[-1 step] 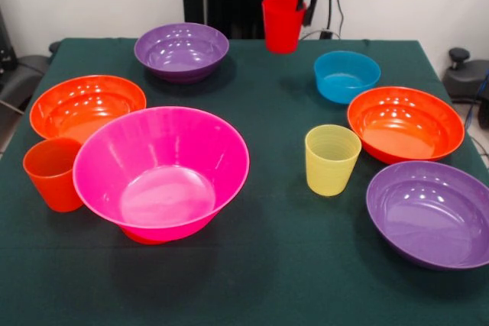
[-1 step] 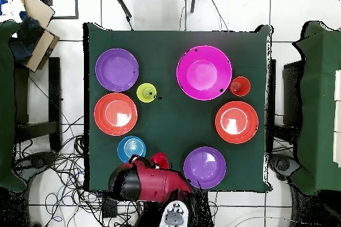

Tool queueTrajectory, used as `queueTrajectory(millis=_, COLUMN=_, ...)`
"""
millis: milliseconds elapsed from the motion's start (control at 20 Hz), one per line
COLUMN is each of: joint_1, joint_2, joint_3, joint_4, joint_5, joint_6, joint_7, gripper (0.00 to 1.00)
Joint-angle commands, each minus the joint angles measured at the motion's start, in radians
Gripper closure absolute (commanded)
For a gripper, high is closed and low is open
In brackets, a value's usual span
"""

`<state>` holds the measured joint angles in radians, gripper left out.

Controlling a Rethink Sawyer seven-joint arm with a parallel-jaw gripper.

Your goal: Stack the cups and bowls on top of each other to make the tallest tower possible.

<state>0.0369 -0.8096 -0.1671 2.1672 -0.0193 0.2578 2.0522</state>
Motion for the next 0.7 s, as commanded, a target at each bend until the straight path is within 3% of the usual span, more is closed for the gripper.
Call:
queueTrajectory(millis=50, joint_1=-0.003, joint_2=-0.231, joint_3=0.027, joint_4=-0.085, joint_5=0.043, joint_6=0.286, joint_7=0.076, gripper=1.00)
queueTrajectory(millis=250, joint_1=-0.031, joint_2=-0.281, joint_3=0.020, joint_4=-0.164, joint_5=0.014, joint_6=0.351, joint_7=0.033, gripper=1.00)
queueTrajectory(millis=450, joint_1=-0.164, joint_2=-0.312, joint_3=0.131, joint_4=-0.172, joint_5=0.032, joint_6=0.323, joint_7=-0.116, gripper=1.00)
queueTrajectory(millis=550, joint_1=-0.264, joint_2=-0.300, joint_3=0.229, joint_4=-0.168, joint_5=0.077, joint_6=0.290, joint_7=-0.196, gripper=1.00)
queueTrajectory(millis=700, joint_1=-0.290, joint_2=-0.242, joint_3=0.252, joint_4=-0.284, joint_5=0.049, joint_6=0.333, joint_7=-0.155, gripper=1.00)
